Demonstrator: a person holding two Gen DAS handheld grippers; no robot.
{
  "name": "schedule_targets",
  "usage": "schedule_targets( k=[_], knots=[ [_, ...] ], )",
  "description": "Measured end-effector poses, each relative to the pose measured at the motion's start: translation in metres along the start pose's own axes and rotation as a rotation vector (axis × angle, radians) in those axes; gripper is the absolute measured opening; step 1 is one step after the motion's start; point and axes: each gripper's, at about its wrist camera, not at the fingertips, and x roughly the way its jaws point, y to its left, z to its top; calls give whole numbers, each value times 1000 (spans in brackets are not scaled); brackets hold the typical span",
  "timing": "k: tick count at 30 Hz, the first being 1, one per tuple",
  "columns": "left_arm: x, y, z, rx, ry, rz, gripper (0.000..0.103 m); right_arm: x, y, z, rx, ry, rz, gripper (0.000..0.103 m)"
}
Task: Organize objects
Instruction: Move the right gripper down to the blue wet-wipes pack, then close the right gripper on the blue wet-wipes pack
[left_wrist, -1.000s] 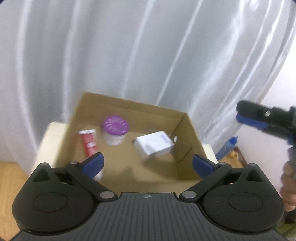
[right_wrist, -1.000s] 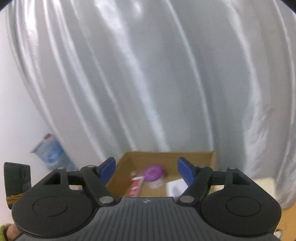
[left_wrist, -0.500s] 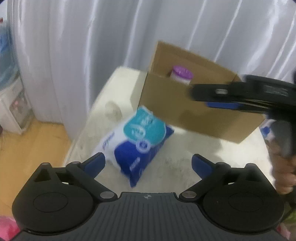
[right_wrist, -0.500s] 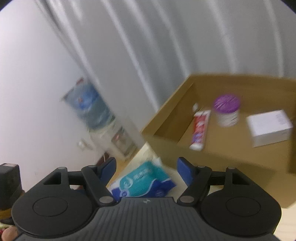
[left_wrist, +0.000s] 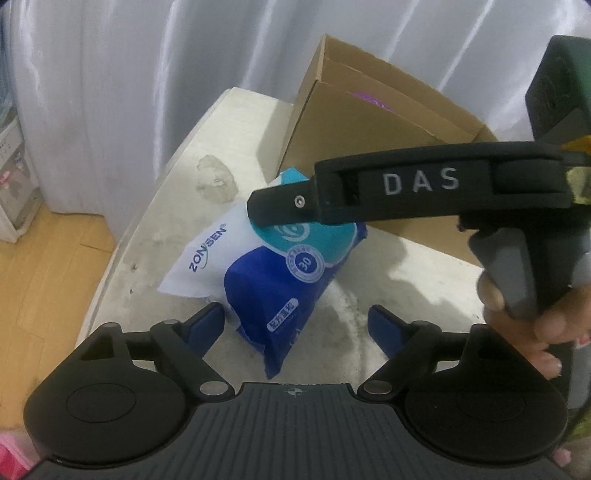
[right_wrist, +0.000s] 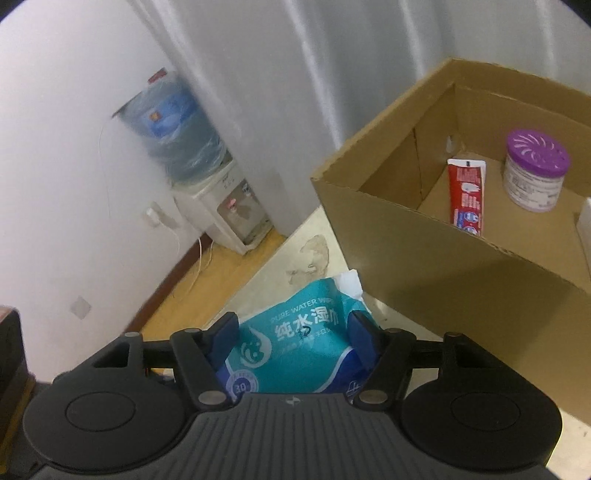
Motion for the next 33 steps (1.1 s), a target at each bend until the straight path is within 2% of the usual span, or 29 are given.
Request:
schedule_targets(
  k=[6, 11, 26, 33],
  knots=[
    [-5, -1, -1, 10, -2, -5, 86, -5, -7, -2, 54, 32, 10, 69],
    [-5, -15, -3, 47, 14, -15, 86, -22, -17, -19, 105, 29, -2, 69],
    [14, -99, -22, 250, 98, -173, 86, -108, -76, -91, 338, -55, -125, 69],
    [21, -101, -22, 246, 115, -172, 87, -118, -89, -97, 411, -93, -90, 73]
  ],
)
